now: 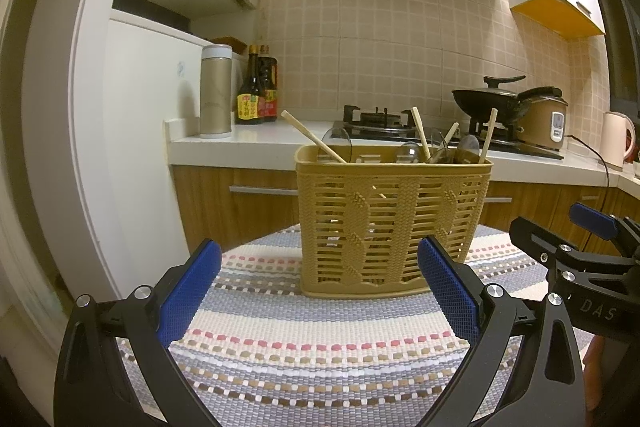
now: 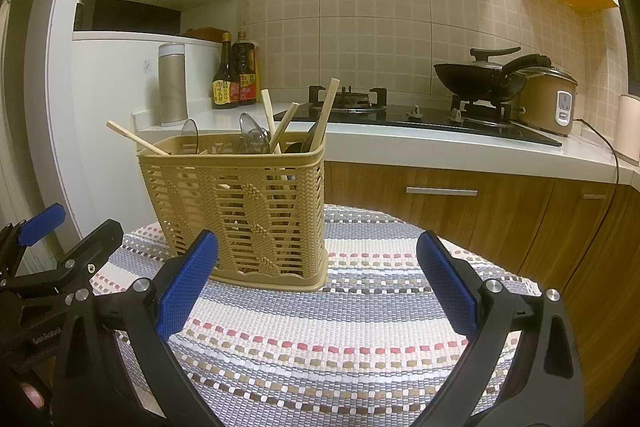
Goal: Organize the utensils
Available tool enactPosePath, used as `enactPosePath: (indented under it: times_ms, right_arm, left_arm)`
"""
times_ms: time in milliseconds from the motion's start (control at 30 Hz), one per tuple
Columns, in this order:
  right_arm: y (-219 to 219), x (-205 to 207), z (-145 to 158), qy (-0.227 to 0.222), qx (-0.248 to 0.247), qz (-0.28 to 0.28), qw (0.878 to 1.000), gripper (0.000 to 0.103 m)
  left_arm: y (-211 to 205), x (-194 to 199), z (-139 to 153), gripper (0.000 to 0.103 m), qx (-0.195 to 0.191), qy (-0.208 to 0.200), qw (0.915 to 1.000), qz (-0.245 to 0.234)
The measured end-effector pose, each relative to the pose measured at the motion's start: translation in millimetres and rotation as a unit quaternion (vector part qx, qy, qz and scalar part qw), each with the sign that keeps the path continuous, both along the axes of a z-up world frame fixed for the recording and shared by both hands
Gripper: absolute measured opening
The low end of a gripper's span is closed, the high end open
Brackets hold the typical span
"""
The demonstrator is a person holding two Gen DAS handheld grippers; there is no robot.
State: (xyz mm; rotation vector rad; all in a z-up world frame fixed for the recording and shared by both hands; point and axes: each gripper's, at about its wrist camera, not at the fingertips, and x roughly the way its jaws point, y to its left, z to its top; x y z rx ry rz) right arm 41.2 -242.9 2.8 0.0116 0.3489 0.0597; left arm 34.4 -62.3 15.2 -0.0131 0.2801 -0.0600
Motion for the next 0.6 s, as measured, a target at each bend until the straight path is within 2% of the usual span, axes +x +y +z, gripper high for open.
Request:
enactPosePath:
  times_ms: [300,600]
  right_arm:
    - [0.4,-0.4,-0.6,0.001,-0.002,0.001,1.000,0.095]
    - [0.0,-0.4,-1.3,0.002,0.000,0.000,1.000,0.095]
  left_arm:
    - [2.9,-1.1,-0.4,0.096,-0.010,-0.001,0.9999,-0.009]
    - [8.4,6.0,-1.3,0.096,-0.024,0.019,0.9995,0.003]
